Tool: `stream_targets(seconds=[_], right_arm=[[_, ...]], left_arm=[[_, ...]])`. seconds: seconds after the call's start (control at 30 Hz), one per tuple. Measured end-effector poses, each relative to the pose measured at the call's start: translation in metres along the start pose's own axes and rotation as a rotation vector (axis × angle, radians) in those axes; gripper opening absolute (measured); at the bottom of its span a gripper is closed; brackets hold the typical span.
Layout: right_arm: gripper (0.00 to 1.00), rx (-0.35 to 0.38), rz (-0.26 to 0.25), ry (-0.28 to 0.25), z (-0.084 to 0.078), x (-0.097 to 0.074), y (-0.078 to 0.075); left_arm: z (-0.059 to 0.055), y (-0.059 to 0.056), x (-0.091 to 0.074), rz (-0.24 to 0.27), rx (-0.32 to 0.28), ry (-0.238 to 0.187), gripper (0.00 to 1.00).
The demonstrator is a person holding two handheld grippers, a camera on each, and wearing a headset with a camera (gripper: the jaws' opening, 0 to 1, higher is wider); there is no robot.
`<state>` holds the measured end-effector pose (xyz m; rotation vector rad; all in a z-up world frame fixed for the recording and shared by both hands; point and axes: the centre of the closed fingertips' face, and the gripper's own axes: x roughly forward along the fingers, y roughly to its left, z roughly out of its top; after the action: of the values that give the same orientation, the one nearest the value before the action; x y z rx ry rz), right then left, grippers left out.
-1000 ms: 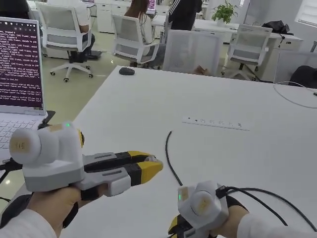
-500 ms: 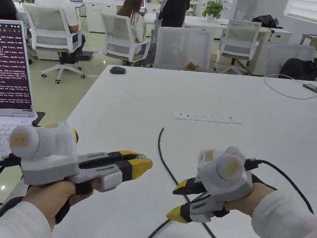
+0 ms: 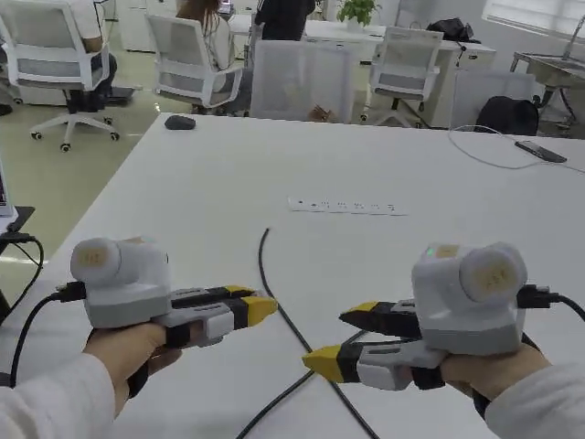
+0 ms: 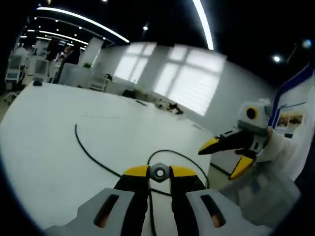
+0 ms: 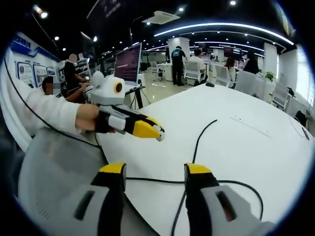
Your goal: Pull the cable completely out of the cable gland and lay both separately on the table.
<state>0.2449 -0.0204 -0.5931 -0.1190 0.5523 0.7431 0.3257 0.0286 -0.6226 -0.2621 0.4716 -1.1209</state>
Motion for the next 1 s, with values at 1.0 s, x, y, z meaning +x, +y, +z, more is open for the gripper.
stream_targets(seconds=[1.0], right_arm=[[0.37, 0.079, -0.016, -0.114, 0.002, -0.004, 0.01]], left_arm=[[-0.117, 0.046, 0.023, 0.09, 0.035, 0.328, 0.17]])
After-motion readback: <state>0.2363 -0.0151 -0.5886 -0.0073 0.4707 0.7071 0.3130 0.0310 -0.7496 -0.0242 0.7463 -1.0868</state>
